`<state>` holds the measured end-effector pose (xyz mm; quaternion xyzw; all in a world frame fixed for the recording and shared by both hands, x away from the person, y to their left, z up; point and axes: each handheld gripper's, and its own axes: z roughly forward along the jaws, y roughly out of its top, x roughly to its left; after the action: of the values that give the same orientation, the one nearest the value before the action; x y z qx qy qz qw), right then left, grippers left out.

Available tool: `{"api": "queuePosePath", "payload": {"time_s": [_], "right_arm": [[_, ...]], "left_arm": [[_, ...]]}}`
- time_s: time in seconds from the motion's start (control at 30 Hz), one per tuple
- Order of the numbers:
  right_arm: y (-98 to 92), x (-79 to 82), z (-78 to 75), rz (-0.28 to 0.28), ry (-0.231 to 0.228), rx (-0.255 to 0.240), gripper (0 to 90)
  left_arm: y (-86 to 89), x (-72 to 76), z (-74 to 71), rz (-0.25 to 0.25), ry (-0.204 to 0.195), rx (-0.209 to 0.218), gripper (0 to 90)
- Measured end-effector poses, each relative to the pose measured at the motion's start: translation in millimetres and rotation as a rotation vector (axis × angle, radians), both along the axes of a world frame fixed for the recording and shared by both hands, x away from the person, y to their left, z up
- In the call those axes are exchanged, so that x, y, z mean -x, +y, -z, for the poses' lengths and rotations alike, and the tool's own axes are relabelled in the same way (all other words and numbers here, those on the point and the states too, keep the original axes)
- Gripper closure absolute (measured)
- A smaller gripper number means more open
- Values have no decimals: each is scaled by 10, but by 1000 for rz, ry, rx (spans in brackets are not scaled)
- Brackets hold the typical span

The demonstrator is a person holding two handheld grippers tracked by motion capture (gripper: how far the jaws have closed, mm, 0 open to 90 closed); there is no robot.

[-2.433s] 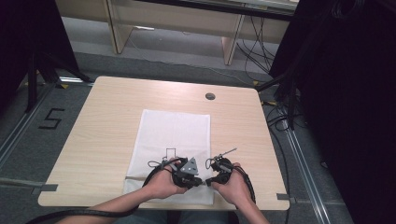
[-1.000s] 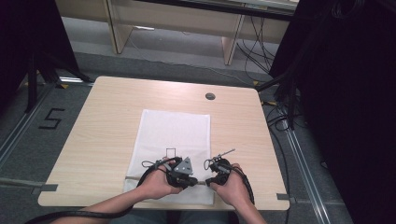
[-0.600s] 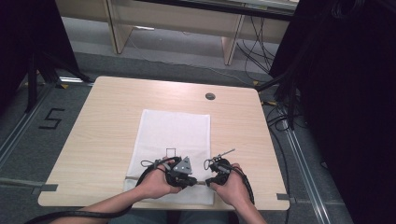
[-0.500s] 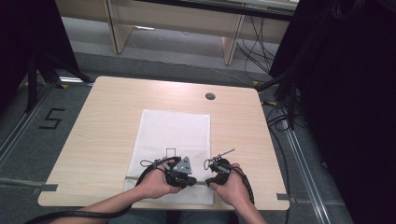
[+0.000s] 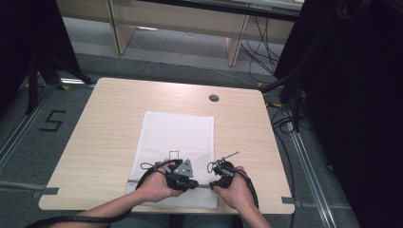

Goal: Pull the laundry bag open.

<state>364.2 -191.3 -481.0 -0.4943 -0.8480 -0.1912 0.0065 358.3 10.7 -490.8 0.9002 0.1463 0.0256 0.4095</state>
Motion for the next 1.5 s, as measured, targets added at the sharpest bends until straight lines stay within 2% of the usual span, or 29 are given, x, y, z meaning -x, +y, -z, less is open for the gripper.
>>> {"api": "queuePosePath", "payload": {"time_s": [0.07, 0.3, 0.63, 0.7, 0.73, 0.97, 1.0, 1.03, 1.5], "right_arm": [[1, 1, 0, 1, -1, 0, 900], [3, 3, 0, 1, -3, 2, 900], [7, 6, 0, 3, -5, 2, 900], [-3, -5, 7, -20, -12, -4, 900], [3, 3, 1, -8, -6, -1, 900], [-3, -5, 8, -23, -17, -2, 900], [8, 5, 2, 0, 2, -4, 900], [5, 5, 0, 3, -1, 0, 900], [2, 3, 1, 2, -3, 1, 900]], "left_arm": [[-4, 9, 8, -11, 12, 15, 874], [7, 10, -6, -5, 3, -1, 874], [38, 20, -29, -13, 6, 7, 874], [44, 21, -34, -12, 8, 8, 874], [47, 18, -35, -9, 6, 4, 874], [67, 20, -48, -15, 8, 2, 874], [74, 16, -55, -8, 2, 1, 874], [76, 19, -55, -12, 6, 1, 874], [123, 21, -80, -13, 4, -11, 874]]}}
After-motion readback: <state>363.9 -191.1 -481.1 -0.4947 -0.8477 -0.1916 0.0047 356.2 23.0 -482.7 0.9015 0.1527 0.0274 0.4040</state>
